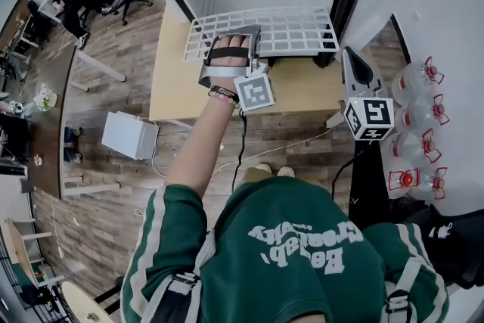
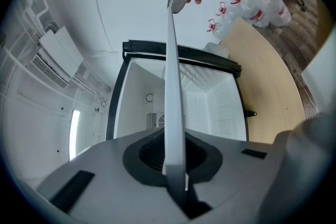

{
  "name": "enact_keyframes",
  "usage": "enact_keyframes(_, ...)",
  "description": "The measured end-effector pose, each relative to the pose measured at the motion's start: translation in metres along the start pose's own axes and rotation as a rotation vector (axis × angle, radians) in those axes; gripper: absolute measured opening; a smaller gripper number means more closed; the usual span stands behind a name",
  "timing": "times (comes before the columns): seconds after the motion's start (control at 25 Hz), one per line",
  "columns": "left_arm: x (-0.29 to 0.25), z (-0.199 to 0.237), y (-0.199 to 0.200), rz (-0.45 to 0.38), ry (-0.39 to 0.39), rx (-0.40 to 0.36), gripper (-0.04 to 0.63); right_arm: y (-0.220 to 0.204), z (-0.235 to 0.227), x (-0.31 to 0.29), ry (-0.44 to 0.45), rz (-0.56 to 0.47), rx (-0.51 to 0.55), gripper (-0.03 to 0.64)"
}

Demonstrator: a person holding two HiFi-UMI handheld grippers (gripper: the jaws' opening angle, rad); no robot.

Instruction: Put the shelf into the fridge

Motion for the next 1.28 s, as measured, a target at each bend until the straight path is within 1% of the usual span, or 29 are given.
enact_keyframes(0.2, -0.006, 0.005, 0.002, -0.001, 0.006, -0.012, 0.026, 0.000, -0.005, 0.002, -0.010, -0.001, -0.002, 0.003)
enact_keyframes(0.36, -0.011, 0.009, -0.001, 0.011, 0.019, -0.046, 0.026, 0.000, -0.007, 0.002, -0.013, 0.001, 0.000, 0.004)
enact_keyframes(0.6, -0.016, 0.015, 0.002, 0.017, 0.052, -0.054, 0.026, -0.001, -0.010, 0.004, -0.022, 0.001, -0.002, 0.004)
enact_keyframes(0.68, -0.018, 0.015, 0.003, 0.018, 0.051, -0.064, 0.026, -0.002, -0.009, 0.004, -0.020, 0.001, -0.003, 0.004)
enact_keyframes(0.88, -0.020, 0.017, 0.009, 0.023, 0.085, -0.115, 0.026, -0.003, -0.010, 0.006, -0.019, 0.005, -0.005, 0.003)
enact_keyframes(1.04, -0.024, 0.013, 0.008, 0.029, 0.077, -0.100, 0.026, -0.002, -0.011, 0.006, -0.021, 0.003, -0.007, 0.004)
enact_keyframes(1.28, -0.027, 0.010, 0.008, 0.041, 0.072, -0.098, 0.026, -0.005, -0.014, 0.008, -0.023, 0.009, -0.008, 0.004)
Point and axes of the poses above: the fingertips, and each gripper's own axes: x backward along the fingers, z to its left, y out of its top, the point moved 5 cm from there along x, backward along the fingers, and after that the axes turned 7 degrees about -z, right-handed, at the moved point
